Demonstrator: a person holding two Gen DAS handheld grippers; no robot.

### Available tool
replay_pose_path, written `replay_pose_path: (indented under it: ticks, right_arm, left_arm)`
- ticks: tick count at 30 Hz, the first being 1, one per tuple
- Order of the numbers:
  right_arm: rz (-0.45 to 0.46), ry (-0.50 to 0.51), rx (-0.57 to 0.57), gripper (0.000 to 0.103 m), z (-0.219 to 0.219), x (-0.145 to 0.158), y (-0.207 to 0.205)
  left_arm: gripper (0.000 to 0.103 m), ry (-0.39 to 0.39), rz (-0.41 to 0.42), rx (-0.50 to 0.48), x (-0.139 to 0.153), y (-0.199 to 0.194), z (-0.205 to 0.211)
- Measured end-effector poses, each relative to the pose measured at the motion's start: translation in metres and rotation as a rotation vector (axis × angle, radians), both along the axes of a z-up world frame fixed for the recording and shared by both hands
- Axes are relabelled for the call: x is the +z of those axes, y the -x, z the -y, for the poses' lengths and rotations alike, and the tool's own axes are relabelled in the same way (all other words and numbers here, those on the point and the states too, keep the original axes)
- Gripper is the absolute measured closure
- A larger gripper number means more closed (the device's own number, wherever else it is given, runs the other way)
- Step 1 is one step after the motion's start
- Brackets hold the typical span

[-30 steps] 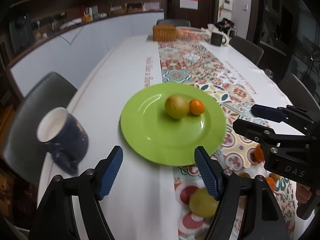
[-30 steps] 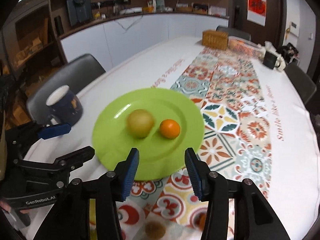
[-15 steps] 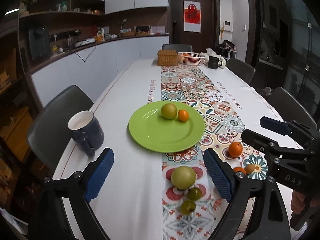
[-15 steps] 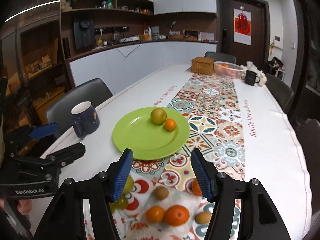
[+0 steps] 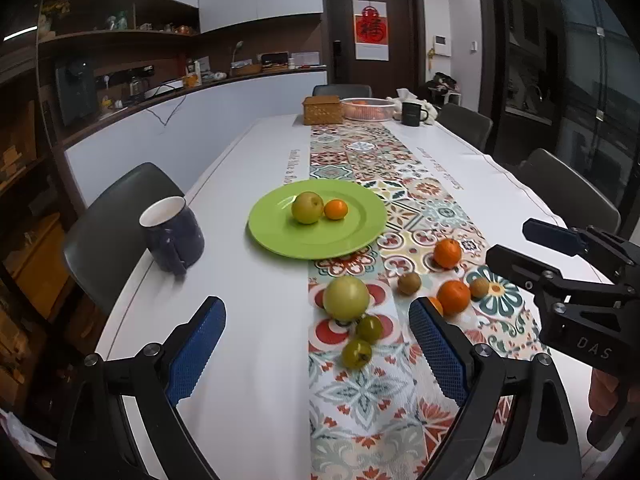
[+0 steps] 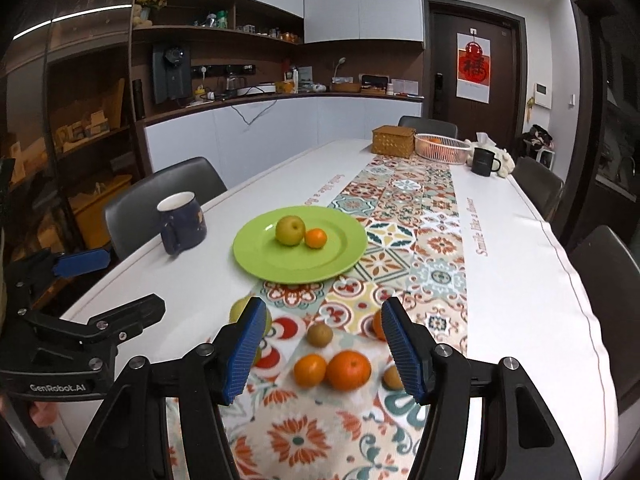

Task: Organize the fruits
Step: 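Withdraw both tools from the plate back toward the loose fruit, then grasp a small dark green fruit with the left tool while the right tool grasps a tangerine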

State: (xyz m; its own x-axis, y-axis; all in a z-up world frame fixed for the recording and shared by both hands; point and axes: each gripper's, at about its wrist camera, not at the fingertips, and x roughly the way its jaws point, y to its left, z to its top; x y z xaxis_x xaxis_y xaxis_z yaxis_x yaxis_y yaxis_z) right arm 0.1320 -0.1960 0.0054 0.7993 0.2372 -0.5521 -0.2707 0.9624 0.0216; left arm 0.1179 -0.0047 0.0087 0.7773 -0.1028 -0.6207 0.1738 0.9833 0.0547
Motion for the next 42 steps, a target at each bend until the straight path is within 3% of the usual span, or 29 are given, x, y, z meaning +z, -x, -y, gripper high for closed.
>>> replay_pose_path:
  ticks: [6, 21, 33, 42]
  right_arm:
    - [-0.032, 0.001, 0.011, 0.042, -0.001, -0.018, 0.013]
    - [-0.135, 0.035, 0.034, 0.043, -0.014, -0.065, 0.003]
    - [-0.218, 0.019, 0.041, 0.051, -0.015, -0.092, -0.018]
    - [-0.242, 0.006, 0.045, 0.057, -0.018, -0.101, -0.033]
  left_arm:
    - [0.009, -0.013, 0.006, -0.014, -0.013, 0.008, 0.003]
    - [0.01, -0.042, -0.088, -0.028, -0.064, -0.006, 0.007]
    - [0.022, -0.057, -0.156, -0.052, -0.091, -0.024, 0.014]
    - [0.032, -0.026, -0.186, -0.061, -0.099, -0.036, 0.015]
